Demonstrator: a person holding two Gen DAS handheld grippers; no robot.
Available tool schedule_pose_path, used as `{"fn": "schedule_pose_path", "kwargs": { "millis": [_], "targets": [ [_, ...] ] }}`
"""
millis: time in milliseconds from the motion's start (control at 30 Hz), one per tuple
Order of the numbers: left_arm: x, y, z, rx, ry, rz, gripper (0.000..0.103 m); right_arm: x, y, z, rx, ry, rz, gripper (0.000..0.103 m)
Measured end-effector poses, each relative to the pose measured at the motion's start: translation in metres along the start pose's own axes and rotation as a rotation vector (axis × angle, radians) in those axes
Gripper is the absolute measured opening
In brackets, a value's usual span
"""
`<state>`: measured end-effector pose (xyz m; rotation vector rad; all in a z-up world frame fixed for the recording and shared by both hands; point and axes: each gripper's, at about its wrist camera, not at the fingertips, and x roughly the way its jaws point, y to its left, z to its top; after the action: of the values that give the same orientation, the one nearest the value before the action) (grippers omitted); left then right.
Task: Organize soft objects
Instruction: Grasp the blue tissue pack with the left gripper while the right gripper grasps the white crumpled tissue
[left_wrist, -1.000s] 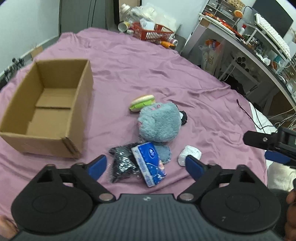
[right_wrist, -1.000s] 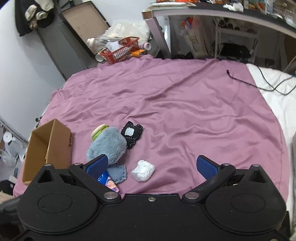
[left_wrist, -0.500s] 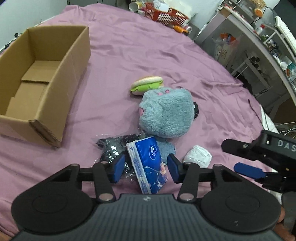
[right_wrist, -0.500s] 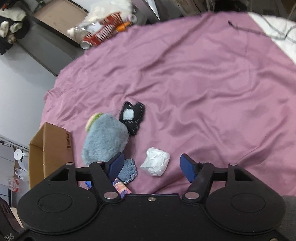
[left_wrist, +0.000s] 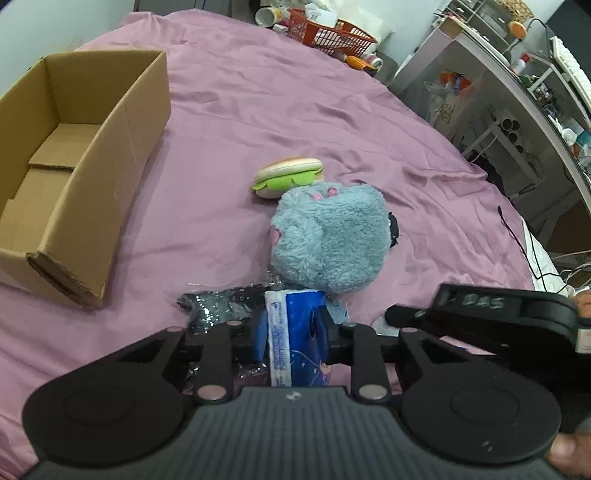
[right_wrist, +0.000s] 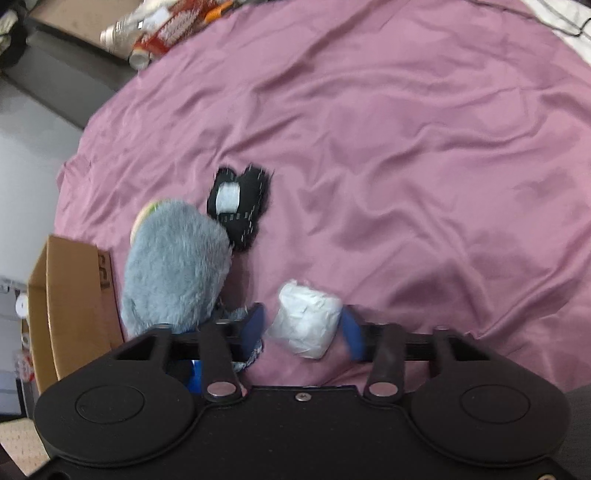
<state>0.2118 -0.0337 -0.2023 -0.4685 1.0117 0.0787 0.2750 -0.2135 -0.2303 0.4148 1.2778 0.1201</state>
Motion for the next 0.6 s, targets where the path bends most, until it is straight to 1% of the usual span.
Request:
{"fn": "schedule_pose_path", "kwargs": {
  "millis": [100,133,300,400,600],
  "targets": [
    [0.001,0.002,0.001,-0.008,0.004,-0.009,0.025,0.0,0.003,-0.001,-0.012,-0.001,-0.009,0.038],
    [0.0,0.004,0.002,-0.015,0.006,-0.011,0.025,-0.002,0.004,-0.001,-0.014,-0.006,0.0,0.033],
    [-0.009,0.003,0.002,0.004,-0.013,-0.016,0.019,-0.02,0.008,-0.008,-0.035,-0.065,0.02,0.033],
    [-0.016,0.002,0.002,0.014,-0.033,-0.013,0.018,-0.03,0.011,-0.01,-0.046,-0.091,0.026,0.032],
    [-0.038,-0.001,0.0,0.043,-0.083,-0.027,0.018,-0.055,0.017,-0.019,-0.065,-0.178,0.023,0.032]
  ]
}}
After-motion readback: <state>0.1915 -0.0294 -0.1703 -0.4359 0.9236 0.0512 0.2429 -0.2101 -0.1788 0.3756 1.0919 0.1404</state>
